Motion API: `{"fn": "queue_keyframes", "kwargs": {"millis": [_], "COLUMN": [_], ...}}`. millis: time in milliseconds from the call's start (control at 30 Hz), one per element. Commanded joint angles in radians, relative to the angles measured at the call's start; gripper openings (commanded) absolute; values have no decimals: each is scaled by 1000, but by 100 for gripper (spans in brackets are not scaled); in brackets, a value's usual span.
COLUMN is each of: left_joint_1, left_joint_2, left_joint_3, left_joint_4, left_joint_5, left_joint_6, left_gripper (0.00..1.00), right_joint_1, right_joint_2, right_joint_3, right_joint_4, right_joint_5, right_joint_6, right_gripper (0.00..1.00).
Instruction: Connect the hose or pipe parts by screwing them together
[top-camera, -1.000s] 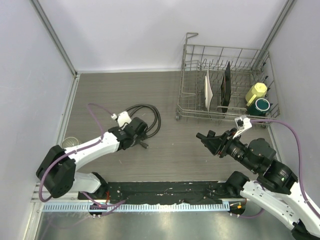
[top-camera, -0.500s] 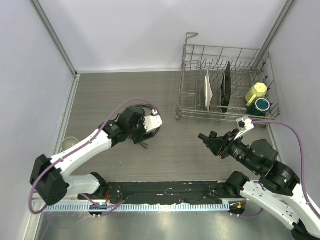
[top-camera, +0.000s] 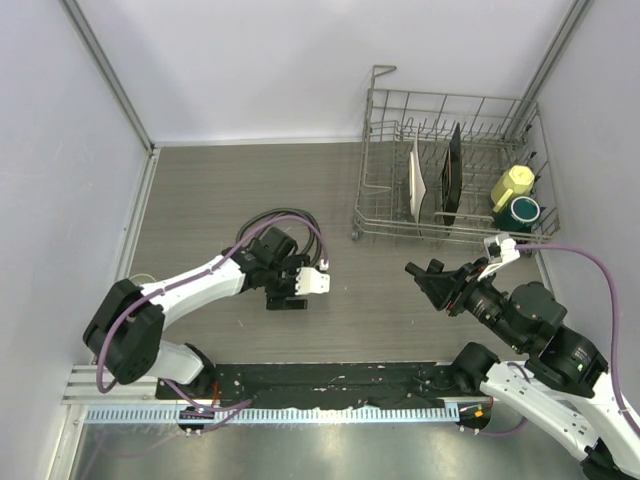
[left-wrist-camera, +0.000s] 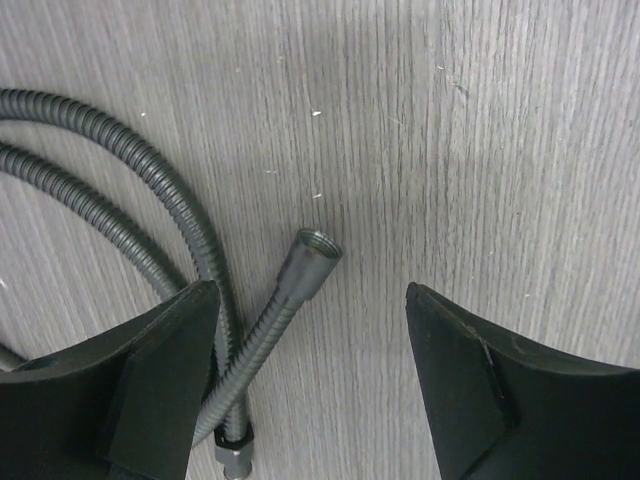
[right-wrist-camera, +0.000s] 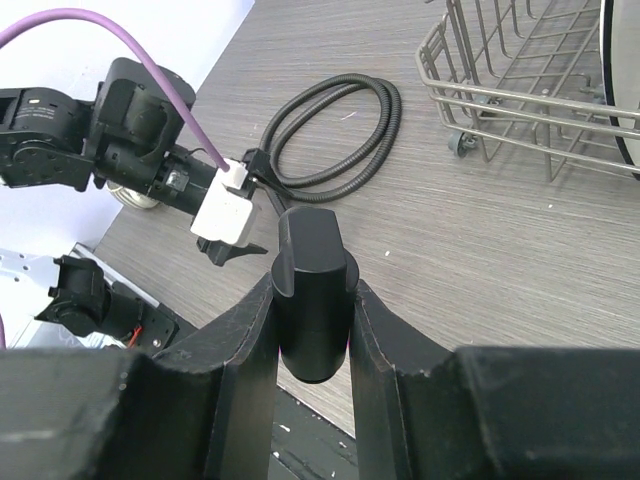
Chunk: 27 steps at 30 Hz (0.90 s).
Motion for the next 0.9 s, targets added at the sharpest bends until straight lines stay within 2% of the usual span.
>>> {"fn": "queue_keyframes", "kwargs": {"millis": [0, 133, 267, 600, 700, 833, 867], "left_joint_1": [5, 9, 18, 31, 35, 40, 40], "left_joint_2": [51, 67, 96, 146, 149, 201, 206], "left_joint_3": [13, 6, -14, 13, 7, 47, 53], "left_joint_4": [27, 33, 92, 37, 47, 9, -5], "left_joint_5": [34, 37, 32, 38, 35, 48, 60], "left_joint_6": [91, 97, 91, 109, 114, 120, 143], "left_gripper": [78, 76, 66, 64, 58, 46, 40], "right_joint_1": [0, -1, -1, 0, -1, -1, -1], "right_joint_2": [2, -6, -21, -12, -12, -11, -7], "right_joint_3": [17, 13, 10, 2, 4, 5, 7], "right_joint_4": [77, 81, 84, 79, 82, 87, 87], "right_joint_5": [22, 27, 31, 42, 47, 48, 48], "right_joint_6": [-16, -13, -16, -42, -47, -54, -54], "right_gripper": [1, 1, 1, 1, 1, 1, 1]}}
